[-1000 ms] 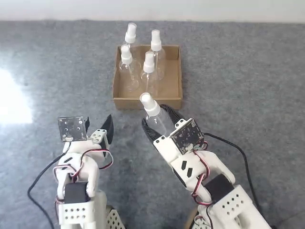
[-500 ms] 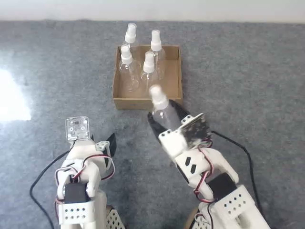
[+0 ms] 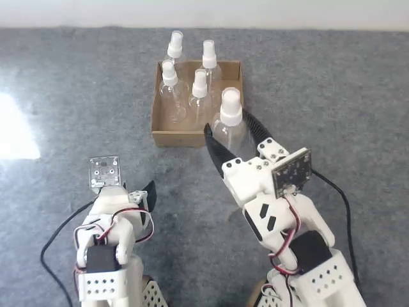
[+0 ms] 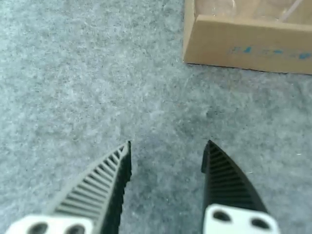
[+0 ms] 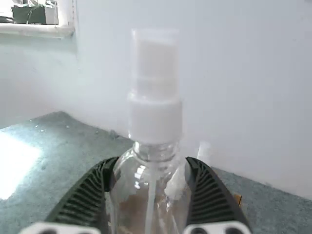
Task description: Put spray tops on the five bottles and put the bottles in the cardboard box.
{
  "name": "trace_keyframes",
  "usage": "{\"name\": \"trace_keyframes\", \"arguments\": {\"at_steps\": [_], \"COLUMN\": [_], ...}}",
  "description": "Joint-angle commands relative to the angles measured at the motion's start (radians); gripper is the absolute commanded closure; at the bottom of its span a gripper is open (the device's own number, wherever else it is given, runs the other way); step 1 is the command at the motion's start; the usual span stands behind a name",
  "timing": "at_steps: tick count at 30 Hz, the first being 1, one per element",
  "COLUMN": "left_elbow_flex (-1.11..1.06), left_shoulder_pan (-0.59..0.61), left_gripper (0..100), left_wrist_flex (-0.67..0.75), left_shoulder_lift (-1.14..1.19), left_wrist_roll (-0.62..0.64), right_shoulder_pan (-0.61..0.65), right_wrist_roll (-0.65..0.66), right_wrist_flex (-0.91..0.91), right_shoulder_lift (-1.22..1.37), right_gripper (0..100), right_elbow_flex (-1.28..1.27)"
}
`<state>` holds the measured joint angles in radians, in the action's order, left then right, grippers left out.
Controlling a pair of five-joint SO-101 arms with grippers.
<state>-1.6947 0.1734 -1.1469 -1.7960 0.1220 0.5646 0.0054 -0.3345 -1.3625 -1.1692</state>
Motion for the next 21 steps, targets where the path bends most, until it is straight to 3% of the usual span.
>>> {"name": "trace_keyframes", "arguments": {"at_steps": [1,6,21], "left_elbow_flex": [0.008,0.008,0.008], "left_shoulder_pan": [0.006,0.006,0.008], "left_gripper": [78,78,78], "left_wrist_flex": [-0.003,-0.003,-0.005], "left_shoulder_lift": [-0.012,-0.012,-0.009], "left_wrist_roll": [0.002,0.002,0.002], "right_shoulder_pan": [-0.016,-0.016,-0.150], "right_wrist_roll": [-0.005,-0.006,-0.012], "right_wrist_flex": [0.008,0.030,0.490], "right_shoulder_lift": [0.099,0.271,0.688], "right_gripper": [98.3,98.5,98.5], "right_elbow_flex": [0.155,0.245,0.249]}}
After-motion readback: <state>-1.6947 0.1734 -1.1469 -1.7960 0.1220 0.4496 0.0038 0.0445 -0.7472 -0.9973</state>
